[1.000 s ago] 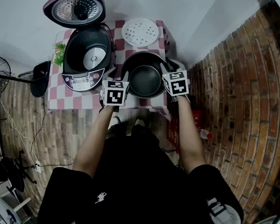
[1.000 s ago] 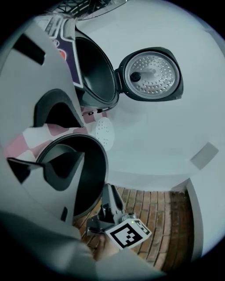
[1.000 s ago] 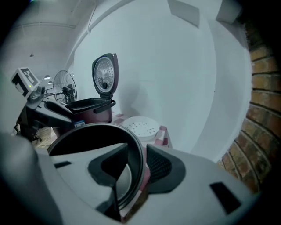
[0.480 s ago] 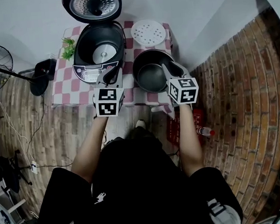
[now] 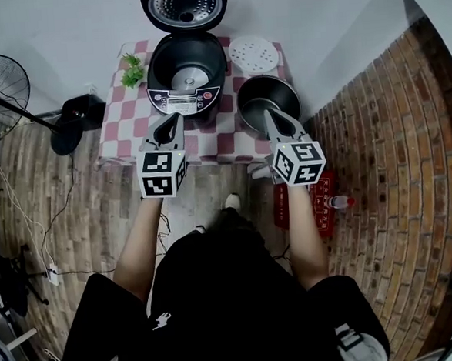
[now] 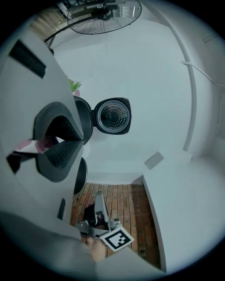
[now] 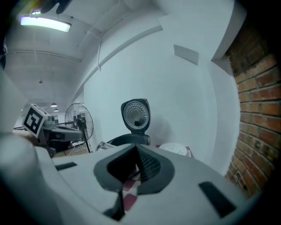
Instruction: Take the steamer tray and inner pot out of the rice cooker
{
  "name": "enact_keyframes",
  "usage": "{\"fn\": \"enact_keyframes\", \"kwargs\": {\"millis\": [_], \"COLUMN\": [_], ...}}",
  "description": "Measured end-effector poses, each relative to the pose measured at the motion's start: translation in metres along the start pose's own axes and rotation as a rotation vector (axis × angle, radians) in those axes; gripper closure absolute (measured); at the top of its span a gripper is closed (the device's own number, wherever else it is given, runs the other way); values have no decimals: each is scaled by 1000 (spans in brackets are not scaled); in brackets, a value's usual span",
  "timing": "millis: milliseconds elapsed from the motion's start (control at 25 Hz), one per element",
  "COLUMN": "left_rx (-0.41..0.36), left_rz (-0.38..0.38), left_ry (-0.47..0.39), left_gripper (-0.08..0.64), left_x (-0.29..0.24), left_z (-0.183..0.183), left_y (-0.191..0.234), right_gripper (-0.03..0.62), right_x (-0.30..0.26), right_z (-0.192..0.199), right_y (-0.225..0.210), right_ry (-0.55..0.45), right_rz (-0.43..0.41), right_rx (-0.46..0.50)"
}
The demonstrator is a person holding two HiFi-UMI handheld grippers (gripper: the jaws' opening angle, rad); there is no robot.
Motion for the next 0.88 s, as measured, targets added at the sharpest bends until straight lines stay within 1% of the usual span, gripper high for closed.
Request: {"fn": "enact_keyframes", "kwargs": {"millis": [200, 400, 560, 680, 880], "left_rx": [-38, -32, -39, -37, -36], "left_rz": [-12, -14, 7, 26, 47], "left_ry": [-35, -70, -103, -114, -147], "left_gripper": [557, 557, 557, 557, 557], "left_x": [51, 93, 120, 137, 153], "left_z": [1, 7, 8, 10, 12], "left_y": [24, 41, 44, 42, 35], "right_gripper": [591, 591, 591, 591, 591], "right_x": [26, 60, 87, 106, 131], "right_z": [-13, -19, -24, -27, -30], "right_y": [47, 82, 102, 115, 126], "right_ry": [-54, -95, -126, -145, -168], "right_rz": [5, 13, 19, 8, 37], "right_rx": [41, 43, 51, 37, 33]}}
Point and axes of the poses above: the fingertips, and each gripper's own axes: x backward along the fingers, y to its left, z out of its underside, the point moved 3 cm from there along x, backward along the fingers, and after that the axes turned 1 degree about y, right-handed, at the moved point
